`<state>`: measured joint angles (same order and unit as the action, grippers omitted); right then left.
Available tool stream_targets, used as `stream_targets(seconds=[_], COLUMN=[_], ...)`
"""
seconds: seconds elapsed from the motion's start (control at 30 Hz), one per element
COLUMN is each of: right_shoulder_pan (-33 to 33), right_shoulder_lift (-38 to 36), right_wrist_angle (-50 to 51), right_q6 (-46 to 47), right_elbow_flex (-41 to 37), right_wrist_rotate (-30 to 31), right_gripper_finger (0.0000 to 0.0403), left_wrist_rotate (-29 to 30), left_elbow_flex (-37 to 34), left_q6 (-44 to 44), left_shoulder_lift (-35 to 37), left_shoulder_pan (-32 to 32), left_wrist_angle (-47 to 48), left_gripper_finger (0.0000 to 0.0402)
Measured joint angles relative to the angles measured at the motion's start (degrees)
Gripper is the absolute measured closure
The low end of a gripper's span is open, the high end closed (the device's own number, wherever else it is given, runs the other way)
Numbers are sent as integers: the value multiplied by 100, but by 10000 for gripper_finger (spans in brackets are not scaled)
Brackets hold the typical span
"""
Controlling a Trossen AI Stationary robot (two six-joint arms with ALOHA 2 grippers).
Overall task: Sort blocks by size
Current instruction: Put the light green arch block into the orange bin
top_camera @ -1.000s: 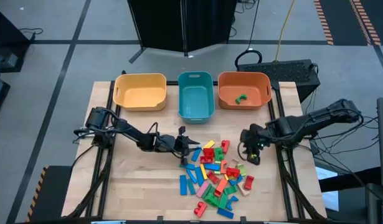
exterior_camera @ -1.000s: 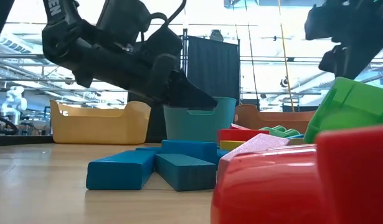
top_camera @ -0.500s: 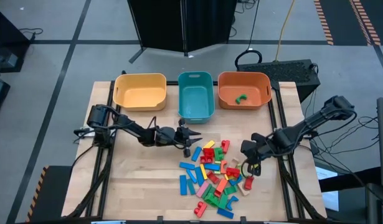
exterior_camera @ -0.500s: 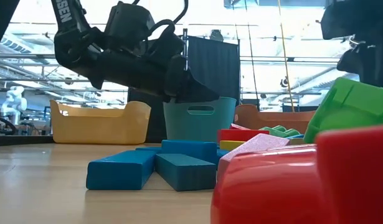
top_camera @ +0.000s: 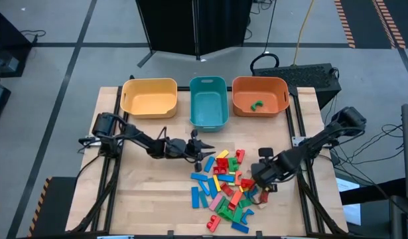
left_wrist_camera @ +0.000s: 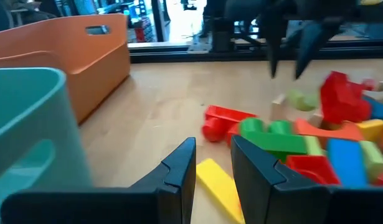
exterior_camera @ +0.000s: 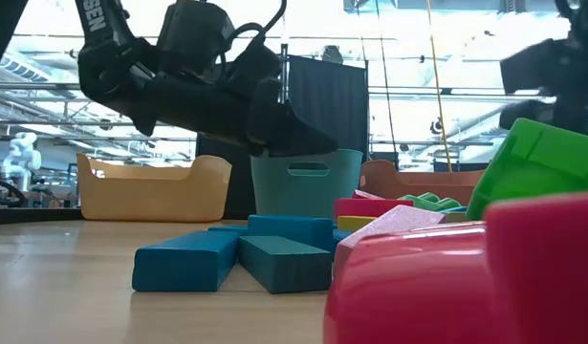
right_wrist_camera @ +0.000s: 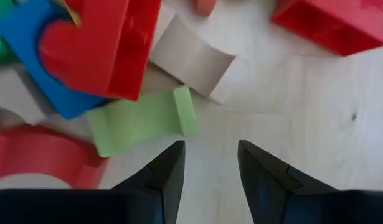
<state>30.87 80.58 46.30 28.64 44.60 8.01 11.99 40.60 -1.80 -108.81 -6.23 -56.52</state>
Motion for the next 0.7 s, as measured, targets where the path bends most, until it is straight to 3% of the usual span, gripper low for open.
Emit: stream_targets(seconds=[0.33,0.7], right_shoulder_pan=[0,0], right_shoulder_lift=[356,373], right_wrist_angle=[-652,-583], right_q6=[-406,-543], right_elbow_flex=[-2,-2], right_wrist_rotate=[-55,-56], right_gripper_finger=[268,268], left_wrist_rotate=[13,56], left_elbow_flex=[0,0], left_q6=[348,597], left_shoulder_lift=[0,0], left_shoulder_pan=[-425,-778], left_wrist_angle=[4,21], left_gripper_finger=[308,308])
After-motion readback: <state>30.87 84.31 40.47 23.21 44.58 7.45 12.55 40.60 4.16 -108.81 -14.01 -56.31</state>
